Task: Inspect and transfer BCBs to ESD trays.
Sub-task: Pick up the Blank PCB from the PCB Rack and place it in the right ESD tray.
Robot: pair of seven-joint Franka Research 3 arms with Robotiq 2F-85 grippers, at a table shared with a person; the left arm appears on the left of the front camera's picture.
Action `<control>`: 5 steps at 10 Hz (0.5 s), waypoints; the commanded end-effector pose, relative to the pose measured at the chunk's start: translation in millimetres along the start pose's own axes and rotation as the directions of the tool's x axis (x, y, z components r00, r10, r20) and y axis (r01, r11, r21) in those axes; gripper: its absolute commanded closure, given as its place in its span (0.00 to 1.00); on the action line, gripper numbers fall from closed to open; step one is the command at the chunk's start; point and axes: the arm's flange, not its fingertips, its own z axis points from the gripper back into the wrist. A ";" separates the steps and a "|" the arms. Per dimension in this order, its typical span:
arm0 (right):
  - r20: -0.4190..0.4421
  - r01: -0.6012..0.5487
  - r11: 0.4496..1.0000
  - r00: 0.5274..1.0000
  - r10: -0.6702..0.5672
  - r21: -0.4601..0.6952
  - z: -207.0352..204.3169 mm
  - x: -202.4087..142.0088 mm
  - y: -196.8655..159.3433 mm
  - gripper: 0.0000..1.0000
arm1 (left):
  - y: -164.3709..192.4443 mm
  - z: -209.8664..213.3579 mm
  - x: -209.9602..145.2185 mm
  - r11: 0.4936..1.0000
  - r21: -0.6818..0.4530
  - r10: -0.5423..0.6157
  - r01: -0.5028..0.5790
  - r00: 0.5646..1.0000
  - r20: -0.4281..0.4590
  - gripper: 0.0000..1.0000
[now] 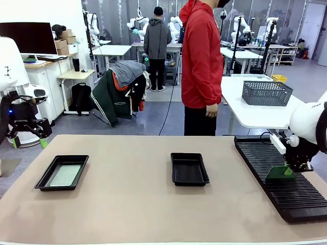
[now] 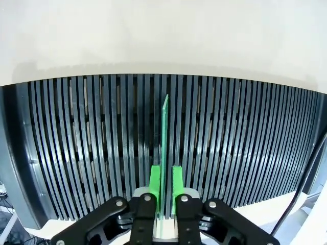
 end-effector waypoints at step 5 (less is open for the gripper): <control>-0.027 0.012 1.000 1.000 -0.012 0.006 1.8 3.8 13.7 1.00 | -1.0 -0.4 -0.9 1.000 -0.003 0.001 -0.001 1.000 0.004 0.06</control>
